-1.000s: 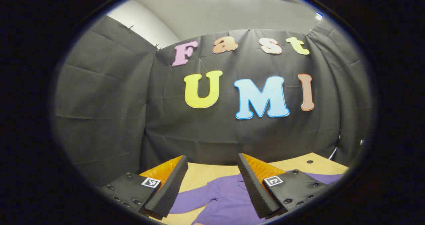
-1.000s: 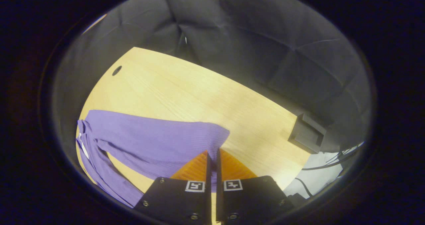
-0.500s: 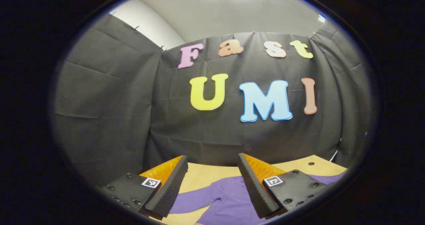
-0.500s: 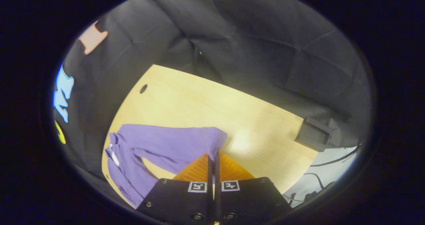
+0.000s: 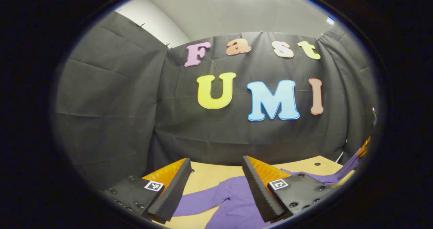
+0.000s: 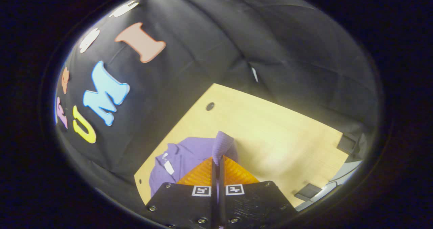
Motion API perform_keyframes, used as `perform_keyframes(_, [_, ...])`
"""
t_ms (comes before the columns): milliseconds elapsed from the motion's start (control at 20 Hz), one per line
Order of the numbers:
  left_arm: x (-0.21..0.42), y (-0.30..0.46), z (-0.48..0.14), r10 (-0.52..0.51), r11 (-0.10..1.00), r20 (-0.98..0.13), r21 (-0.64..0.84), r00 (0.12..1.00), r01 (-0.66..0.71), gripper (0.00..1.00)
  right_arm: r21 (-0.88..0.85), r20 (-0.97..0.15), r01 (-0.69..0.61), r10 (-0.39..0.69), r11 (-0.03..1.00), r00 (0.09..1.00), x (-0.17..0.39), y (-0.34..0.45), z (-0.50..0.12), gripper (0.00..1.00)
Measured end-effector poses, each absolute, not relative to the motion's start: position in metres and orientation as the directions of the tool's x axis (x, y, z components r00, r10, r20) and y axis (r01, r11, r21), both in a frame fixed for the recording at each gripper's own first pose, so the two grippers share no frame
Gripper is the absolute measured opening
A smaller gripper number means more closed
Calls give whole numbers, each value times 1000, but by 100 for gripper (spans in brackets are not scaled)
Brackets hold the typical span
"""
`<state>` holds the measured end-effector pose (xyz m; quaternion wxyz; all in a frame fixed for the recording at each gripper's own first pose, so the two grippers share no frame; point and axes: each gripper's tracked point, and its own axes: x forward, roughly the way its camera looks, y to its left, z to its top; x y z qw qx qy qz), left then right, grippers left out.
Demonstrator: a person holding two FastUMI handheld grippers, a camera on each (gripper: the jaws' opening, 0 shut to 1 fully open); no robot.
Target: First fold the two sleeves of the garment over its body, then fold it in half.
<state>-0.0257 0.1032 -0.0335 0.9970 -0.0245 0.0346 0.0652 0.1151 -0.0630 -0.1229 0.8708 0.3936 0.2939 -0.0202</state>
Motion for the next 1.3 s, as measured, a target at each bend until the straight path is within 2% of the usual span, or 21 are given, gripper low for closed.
perform_keyframes(250, [-36,123,-34,141,988,-76,-50,987,-145,96,685,-296,-10,291,728,910,153,7,-32,1])
perform_keyframes(400, [-44,134,-32,164,984,-69,-61,984,-168,96,622,-248,-156,383,767,890,150,62,-6,1])
perform_keyframes(550, [-55,143,-40,185,979,-87,-69,979,-191,96,550,-282,-267,477,791,833,139,128,-13,1])
perform_keyframes(800, [-66,165,-39,217,974,-84,-45,972,-222,96,435,-413,-382,557,816,721,113,204,-74,1])
perform_keyframes(850, [-68,167,-39,221,973,-83,-44,972,-226,96,416,-436,-401,566,816,700,102,215,-84,5])
perform_keyframes(900, [-69,169,-40,221,973,-87,-47,971,-226,96,396,-455,-420,572,816,682,94,226,-93,0])
perform_keyframes(1300, [-72,170,-50,200,977,-100,-56,975,-206,96,310,-612,-516,583,799,535,53,290,-178,1])
